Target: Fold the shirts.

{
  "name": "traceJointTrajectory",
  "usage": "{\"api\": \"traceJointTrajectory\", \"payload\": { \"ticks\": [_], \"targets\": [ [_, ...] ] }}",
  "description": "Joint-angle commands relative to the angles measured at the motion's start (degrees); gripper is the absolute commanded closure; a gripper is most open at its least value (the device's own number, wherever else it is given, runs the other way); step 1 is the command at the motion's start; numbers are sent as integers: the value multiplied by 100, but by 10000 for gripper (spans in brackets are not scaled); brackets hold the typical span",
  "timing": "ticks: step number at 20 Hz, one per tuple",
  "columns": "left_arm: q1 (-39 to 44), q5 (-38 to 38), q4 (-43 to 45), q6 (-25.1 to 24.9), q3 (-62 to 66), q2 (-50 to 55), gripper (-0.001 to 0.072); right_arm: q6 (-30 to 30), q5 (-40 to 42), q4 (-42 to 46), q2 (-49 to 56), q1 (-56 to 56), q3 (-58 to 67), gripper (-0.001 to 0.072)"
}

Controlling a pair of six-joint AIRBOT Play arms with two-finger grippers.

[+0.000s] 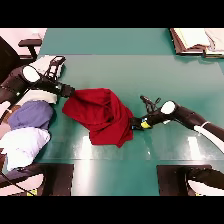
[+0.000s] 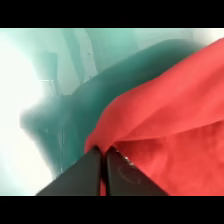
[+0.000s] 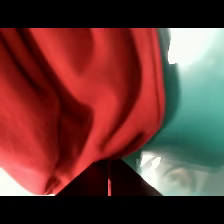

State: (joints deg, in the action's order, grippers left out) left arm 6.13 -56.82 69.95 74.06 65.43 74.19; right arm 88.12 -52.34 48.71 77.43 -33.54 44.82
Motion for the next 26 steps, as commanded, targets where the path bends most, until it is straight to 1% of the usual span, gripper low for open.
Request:
{"api": "traceJointTrajectory", "payload": {
  "ticks": [1, 3, 5, 7, 10, 12, 15, 18, 20, 23, 25, 26],
  "targets": [
    [-96, -28, 83, 96, 422, -297, 683, 68, -402, 826, -258, 385, 769, 696],
    [-166, -37, 136, 92, 1051, -734, 683, 302, -981, 1665, -876, 979, 1460, 697],
    [-195, -42, 186, 81, 1803, -1222, 683, 310, -1349, 2087, -1561, 1641, 2236, 697],
    [-195, -55, 114, 70, 2570, -1698, 683, 291, -1405, 2166, -2201, 2243, 2983, 697],
    [-195, -94, 17, 70, 3359, -2321, 683, 234, -1432, 2184, -2949, 2824, 3943, 697],
    [-195, -146, -136, 70, 3646, -2704, 683, 221, -1499, 2188, -3300, 2999, 4363, 697],
    [-195, -367, -330, 70, 3934, -3097, 683, 153, -1834, 2194, -3541, 3185, 5012, 697],
    [-192, -595, -472, 72, 4017, -3379, 683, 59, -2212, 2197, -3370, 3453, 5753, 697],
    [-195, -820, -575, 90, 4017, -3458, 683, 20, -2586, 2194, -3016, 3681, 6373, 697],
    [-195, -1731, -739, 118, 3851, -3357, 684, 26, -3289, 2179, -2192, 3838, 7305, 698],
    [-195, -2339, -741, 221, 3305, -3106, 683, 59, -3587, 2129, -1611, 3823, 7353, 697],
    [-195, -2529, -745, 267, 2900, -2962, 684, 90, -3703, 2138, -1351, 3733, 7104, 697]
  ]
}}
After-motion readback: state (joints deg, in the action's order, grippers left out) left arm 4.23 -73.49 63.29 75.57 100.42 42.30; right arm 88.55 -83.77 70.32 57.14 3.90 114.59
